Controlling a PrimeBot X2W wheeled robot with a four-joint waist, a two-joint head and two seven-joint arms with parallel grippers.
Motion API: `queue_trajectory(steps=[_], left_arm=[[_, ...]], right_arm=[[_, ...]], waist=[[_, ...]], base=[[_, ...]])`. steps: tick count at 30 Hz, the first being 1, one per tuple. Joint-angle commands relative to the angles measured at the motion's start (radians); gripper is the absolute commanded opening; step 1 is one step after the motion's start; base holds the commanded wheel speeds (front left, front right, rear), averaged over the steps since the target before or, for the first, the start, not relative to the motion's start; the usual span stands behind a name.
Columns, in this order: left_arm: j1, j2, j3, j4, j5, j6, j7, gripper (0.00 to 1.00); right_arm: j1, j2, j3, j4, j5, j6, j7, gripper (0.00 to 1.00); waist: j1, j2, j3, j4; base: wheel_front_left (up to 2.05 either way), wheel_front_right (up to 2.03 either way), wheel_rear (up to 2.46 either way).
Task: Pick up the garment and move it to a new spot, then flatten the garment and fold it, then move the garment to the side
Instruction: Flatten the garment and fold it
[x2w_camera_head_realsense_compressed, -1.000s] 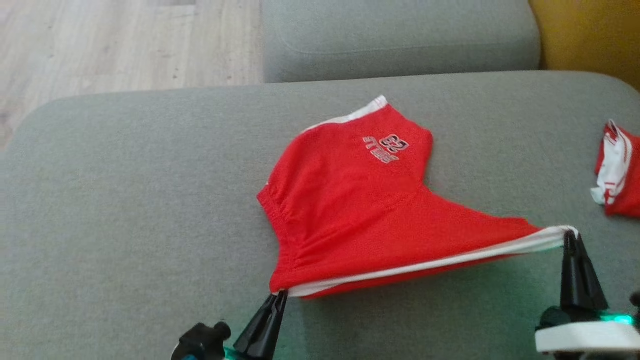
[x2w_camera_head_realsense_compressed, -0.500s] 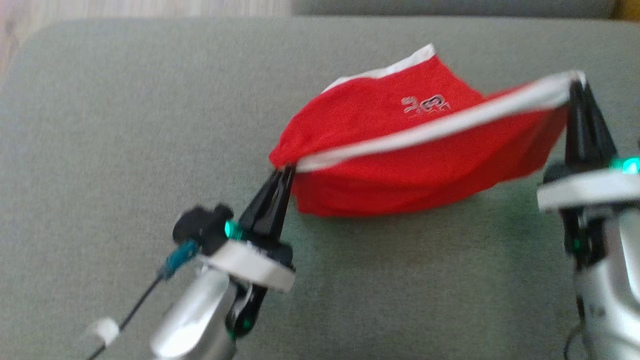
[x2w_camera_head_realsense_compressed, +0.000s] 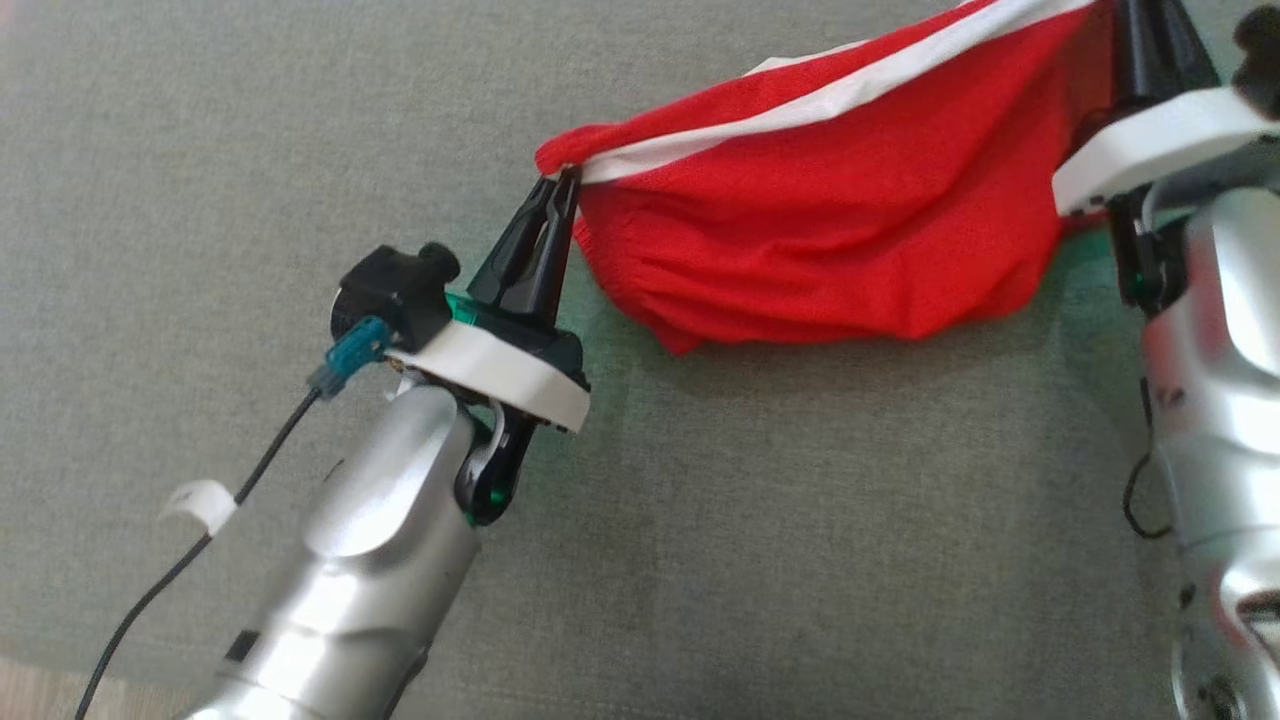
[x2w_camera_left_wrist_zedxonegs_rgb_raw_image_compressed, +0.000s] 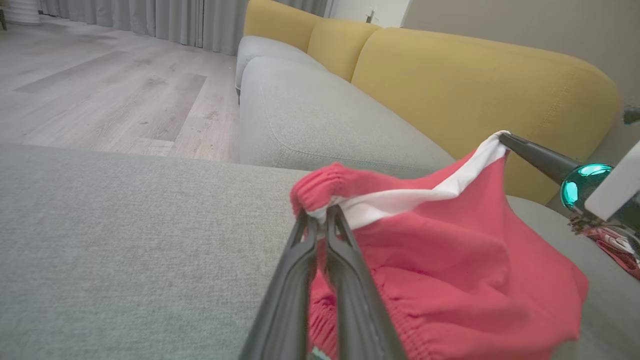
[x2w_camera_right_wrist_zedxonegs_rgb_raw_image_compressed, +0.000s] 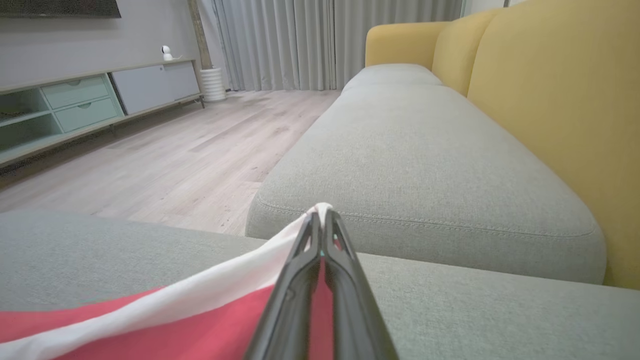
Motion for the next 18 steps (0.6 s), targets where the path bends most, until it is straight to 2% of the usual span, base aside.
queue_trajectory(steps=[1,2,3,8,13,18], left_arm=[[-0.040,0.007,0.033,-0.008,-0.003,0.002,-0.005,0.25],[-0.043,0.005,0.040,0.003,-0.002,0.002,-0.005,0.60],[-0.041,0.003,0.049,0.016,-0.003,0.002,-0.005,1.00],[-0.009,-0.006,0.080,0.054,0.009,0.002,-0.005,1.00],[0.081,-0.011,0.126,0.056,0.035,0.002,-0.005,1.00],[0.171,-0.014,0.180,0.030,0.076,0.002,-0.005,1.00]], right_arm=[[-0.051,0.016,0.011,0.016,-0.015,-0.001,-0.026,0.75],[-0.067,0.015,0.004,0.044,-0.026,-0.001,-0.033,1.00],[-0.080,0.018,-0.004,0.071,-0.031,-0.001,-0.038,1.00],[-0.093,0.014,-0.014,0.141,-0.040,-0.001,-0.070,1.00],[-0.038,-0.022,-0.005,0.209,-0.022,-0.001,-0.081,1.00],[0.037,-0.042,0.018,0.274,0.018,-0.001,-0.046,1.00]], waist=[[-0.0003,0.0000,0.017,0.013],[-0.0003,0.0000,0.019,0.014],[-0.0003,0.0000,0.020,0.015],[-0.0003,0.0000,0.016,0.018],[-0.0003,0.0000,-0.003,0.022],[-0.0003,0.0000,-0.023,0.028]], base=[[0.00,0.00,0.00],[0.00,0.00,0.00],[0.00,0.00,0.00],[0.00,0.00,0.00],[0.00,0.00,0.00],[0.00,0.00,0.00]])
